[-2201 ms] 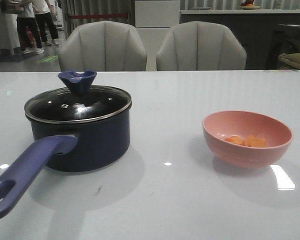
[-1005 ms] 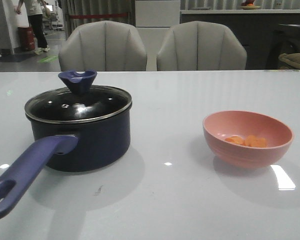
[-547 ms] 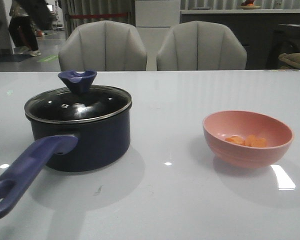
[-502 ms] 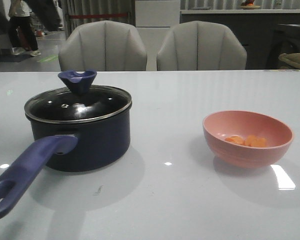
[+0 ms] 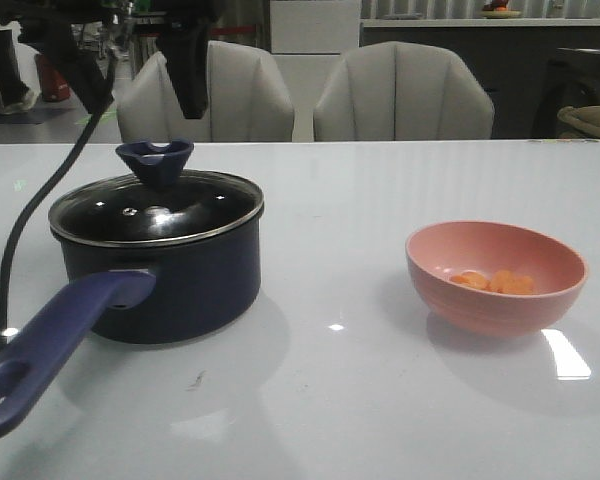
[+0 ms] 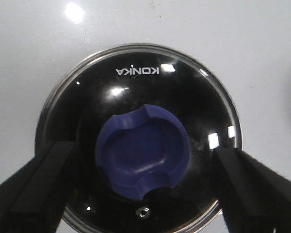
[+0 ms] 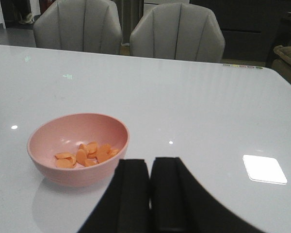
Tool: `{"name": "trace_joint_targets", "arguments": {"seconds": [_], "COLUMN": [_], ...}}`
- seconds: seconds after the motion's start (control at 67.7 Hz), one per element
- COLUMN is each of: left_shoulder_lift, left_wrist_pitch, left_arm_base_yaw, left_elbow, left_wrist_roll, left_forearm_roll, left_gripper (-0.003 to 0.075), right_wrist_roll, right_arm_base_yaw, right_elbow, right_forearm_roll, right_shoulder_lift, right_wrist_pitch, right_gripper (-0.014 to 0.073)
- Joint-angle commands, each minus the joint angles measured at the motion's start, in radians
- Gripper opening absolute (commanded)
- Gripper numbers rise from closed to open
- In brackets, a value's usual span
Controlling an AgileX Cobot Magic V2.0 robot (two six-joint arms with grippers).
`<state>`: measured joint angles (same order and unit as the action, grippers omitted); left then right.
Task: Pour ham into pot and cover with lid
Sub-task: 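Lower the left gripper onto the purple lid knob and grasp it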
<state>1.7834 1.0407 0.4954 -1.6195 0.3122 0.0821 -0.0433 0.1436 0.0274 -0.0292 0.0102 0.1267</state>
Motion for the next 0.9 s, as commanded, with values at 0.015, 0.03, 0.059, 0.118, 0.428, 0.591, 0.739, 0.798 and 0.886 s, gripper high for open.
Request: {"name": "trace_joint_targets", "arguments": {"seconds": [0.015,0.03,0.059,0.118,0.428,0.591,0.739,0.798,0.886], "left_shoulder_lift": [-0.006,0.000,0.012,0.031,0.088,0.092,0.092,0.092,0.092], "left_wrist_pitch": [0.020,0.025,0.031,0.037,0.041,0.037,0.044,0.046,0.052], "left_arm_base_yaw": [0.008,0.008,0.008,0.008,0.008,0.008,0.006,0.006,0.006], "left_elbow": [-0.069,-0.073,-0.082,-0.096,-0.111,-0.111,-0.111,-0.111,-0.111], "left_wrist_roll": [0.034,0.041,0.053,0.067,0.086,0.088,0.088,0.088,0.088], "left_forearm_roll": [0.020,0.022,0.032,0.043,0.029,0.021,0.019,0.019,0.017], "left_gripper": [0.0607,0.0607,0.0607,0.0607,0.0607,0.0602,0.0531,0.0465,0.0358], "right_wrist_roll": [0.001,0.001,0.001,0.001,0.001,0.001,0.001,0.001,0.001], "right_arm_base_yaw": [-0.006,-0.006,-0.006,-0.006,-0.006,-0.006,-0.006,-0.006,-0.006], "right_elbow": [-0.006,-0.006,-0.006,-0.006,-0.006,-0.006,-0.006,-0.006,-0.006], "right_forearm_roll": [-0.016,-0.016,-0.016,-0.016,-0.016,-0.016,-0.016,-0.016,-0.016], "right_shoulder_lift": [0.019,0.019,0.019,0.019,0.019,0.019,0.019,0.019,0.019], "right_wrist_pitch": [-0.084,-0.084,-0.084,-0.084,-0.084,-0.084,-0.084,-0.084,-0.084], "right_gripper": [0.0150,0.0150,0.0150,0.0150,0.0150,0.0150,0.0150,0.0150,0.0150]}}
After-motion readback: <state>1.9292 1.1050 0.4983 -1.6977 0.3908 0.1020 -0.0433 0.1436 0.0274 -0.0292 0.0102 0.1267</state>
